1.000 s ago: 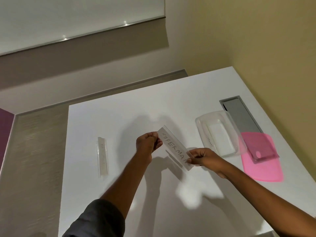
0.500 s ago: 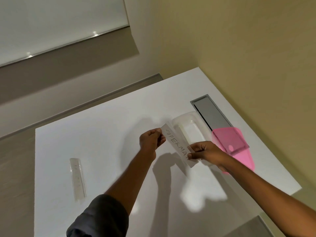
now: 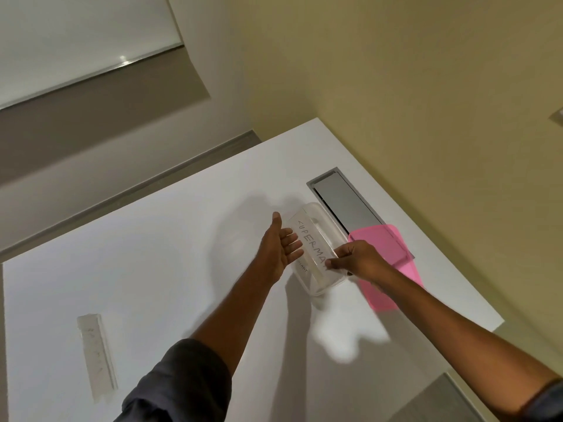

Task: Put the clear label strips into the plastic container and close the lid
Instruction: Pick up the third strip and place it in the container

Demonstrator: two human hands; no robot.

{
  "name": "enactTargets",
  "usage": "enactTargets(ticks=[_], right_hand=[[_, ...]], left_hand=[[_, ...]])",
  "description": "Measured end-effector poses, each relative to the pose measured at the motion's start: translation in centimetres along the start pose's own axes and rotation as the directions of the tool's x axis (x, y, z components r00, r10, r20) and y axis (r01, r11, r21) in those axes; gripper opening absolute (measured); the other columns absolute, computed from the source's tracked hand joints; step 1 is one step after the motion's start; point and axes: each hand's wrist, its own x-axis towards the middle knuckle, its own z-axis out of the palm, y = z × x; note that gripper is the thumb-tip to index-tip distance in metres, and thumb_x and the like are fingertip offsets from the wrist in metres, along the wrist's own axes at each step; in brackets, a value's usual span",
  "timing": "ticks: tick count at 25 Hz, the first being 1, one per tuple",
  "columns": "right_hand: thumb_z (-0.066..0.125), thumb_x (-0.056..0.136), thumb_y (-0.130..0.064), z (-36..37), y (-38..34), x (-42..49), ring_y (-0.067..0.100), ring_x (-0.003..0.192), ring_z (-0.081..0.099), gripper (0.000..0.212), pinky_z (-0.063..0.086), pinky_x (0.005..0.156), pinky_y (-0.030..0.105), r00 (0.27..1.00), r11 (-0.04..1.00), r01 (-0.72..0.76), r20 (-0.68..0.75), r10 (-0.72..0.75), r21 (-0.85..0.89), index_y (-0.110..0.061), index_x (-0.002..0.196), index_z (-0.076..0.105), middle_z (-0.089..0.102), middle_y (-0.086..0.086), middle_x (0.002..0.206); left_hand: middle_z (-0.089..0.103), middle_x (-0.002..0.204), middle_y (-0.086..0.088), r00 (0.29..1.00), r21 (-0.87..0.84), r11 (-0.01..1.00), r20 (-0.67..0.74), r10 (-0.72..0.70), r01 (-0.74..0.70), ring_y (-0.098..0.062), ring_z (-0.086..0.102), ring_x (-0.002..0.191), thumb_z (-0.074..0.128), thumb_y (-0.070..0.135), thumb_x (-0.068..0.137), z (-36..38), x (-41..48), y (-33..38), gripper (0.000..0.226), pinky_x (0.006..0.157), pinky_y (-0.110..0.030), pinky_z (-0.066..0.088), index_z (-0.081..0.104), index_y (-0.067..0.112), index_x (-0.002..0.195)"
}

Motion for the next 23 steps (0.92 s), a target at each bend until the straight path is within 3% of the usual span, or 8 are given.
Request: enactTargets(ticks=[3, 6, 8, 10, 13, 17, 21, 23], right_hand=[[0.091, 0.083, -0.035, 0.4, -0.2, 1.5, 0.019, 0.073, 0.065, 0.037, 0.047, 0.068, 0.032, 0.998, 0.979, -0.009, -0.062, -0.003, -0.203, -0.001, 0.096, 0.082, 0.08, 0.017, 0.092], [0.088, 0.085, -0.034, 0.6, -0.9, 2.1, 0.013, 0.059, 0.058, 0.029, 0.035, 0.054, 0.023, 0.993, 0.95, -0.027, -0.115, -0.009, -0.311, -0.007, 0.084, 0.079, 0.068, 0.001, 0.067], [0.086, 0.086, -0.032, 0.9, -1.2, 2.3, 0.015, 0.061, 0.062, 0.027, 0.038, 0.053, 0.022, 0.99, 0.929, -0.03, -0.138, -0.023, -0.369, -0.006, 0.083, 0.079, 0.07, 0.0, 0.069], [0.082, 0.089, -0.031, 1.3, -1.5, 2.4, 0.021, 0.07, 0.068, 0.029, 0.046, 0.057, 0.027, 0.987, 0.896, -0.028, -0.152, -0.045, -0.444, -0.002, 0.088, 0.078, 0.077, 0.008, 0.082], [0.076, 0.092, -0.028, 2.1, -1.7, 2.2, 0.028, 0.08, 0.077, 0.025, 0.06, 0.065, 0.035, 0.978, 0.843, -0.017, -0.184, -0.097, -0.537, -0.003, 0.093, 0.073, 0.077, 0.011, 0.088], [0.071, 0.093, -0.021, 3.2, -1.4, 1.9, 0.029, 0.081, 0.076, 0.016, 0.063, 0.067, 0.033, 0.965, 0.793, 0.009, -0.202, -0.166, -0.609, -0.005, 0.096, 0.07, 0.078, 0.011, 0.092], [0.068, 0.099, -0.018, 4.0, -1.1, 1.7, 0.027, 0.08, 0.078, 0.012, 0.063, 0.065, 0.029, 0.958, 0.747, 0.026, -0.197, -0.208, -0.664, -0.007, 0.1, 0.073, 0.08, 0.009, 0.095], [0.067, 0.101, -0.018, 4.1, -1.0, 1.9, 0.025, 0.08, 0.079, 0.011, 0.065, 0.069, 0.031, 0.96, 0.748, 0.038, -0.183, -0.21, -0.663, -0.009, 0.099, 0.073, 0.079, 0.007, 0.092]], left_hand=[[0.065, 0.147, -0.022, 0.999, 0.029, 0.999, 0.011, -0.032, 0.031, -0.041, 0.069, 0.13, 0.034, 0.071, 0.108, 1.1, 1.0, -0.5, 0.087, 0.095, -0.047, 0.063, 0.043, 0.004, 0.161], [0.07, 0.105, -0.007, 0.996, 0.058, 0.994, -0.002, -0.094, 0.094, -0.025, 0.071, 0.095, 0.034, 0.077, 0.104, 1.8, 2.1, -1.0, 0.072, 0.074, -0.035, 0.065, 0.063, 0.013, 0.119], [0.054, 0.085, -0.005, 0.993, 0.058, 0.991, -0.014, -0.12, 0.12, -0.02, 0.056, 0.081, 0.038, 0.08, 0.101, 2.3, 2.8, -1.5, 0.064, 0.082, -0.036, 0.056, 0.055, 0.02, 0.088], [0.045, 0.071, -0.002, 0.992, 0.058, 0.99, -0.034, -0.124, 0.126, -0.017, 0.046, 0.07, 0.042, 0.079, 0.101, 2.6, 3.3, -2.1, 0.062, 0.09, -0.038, 0.048, 0.049, 0.021, 0.081], [0.048, 0.074, -0.005, 0.989, 0.073, 0.988, -0.063, -0.13, 0.135, -0.022, 0.047, 0.08, 0.043, 0.079, 0.101, 2.8, 4.2, -2.8, 0.063, 0.091, -0.039, 0.049, 0.053, 0.02, 0.082], [0.04, 0.064, -0.002, 0.986, 0.059, 0.987, -0.081, -0.146, 0.151, -0.013, 0.038, 0.059, 0.044, 0.085, 0.096, 2.9, 5.0, -3.7, 0.068, 0.069, -0.028, 0.047, 0.047, 0.021, 0.074], [0.056, 0.092, -0.013, 0.982, 0.08, 0.983, -0.106, -0.159, 0.167, -0.025, 0.051, 0.087, 0.043, 0.085, 0.096, 2.8, 5.9, -4.4, 0.069, 0.091, -0.038, 0.054, 0.057, 0.018, 0.082], [0.056, 0.085, -0.011, 0.981, 0.081, 0.983, -0.116, -0.158, 0.168, -0.022, 0.052, 0.078, 0.043, 0.084, 0.096, 2.8, 6.0, -4.4, 0.07, 0.091, -0.038, 0.053, 0.058, 0.017, 0.083]])
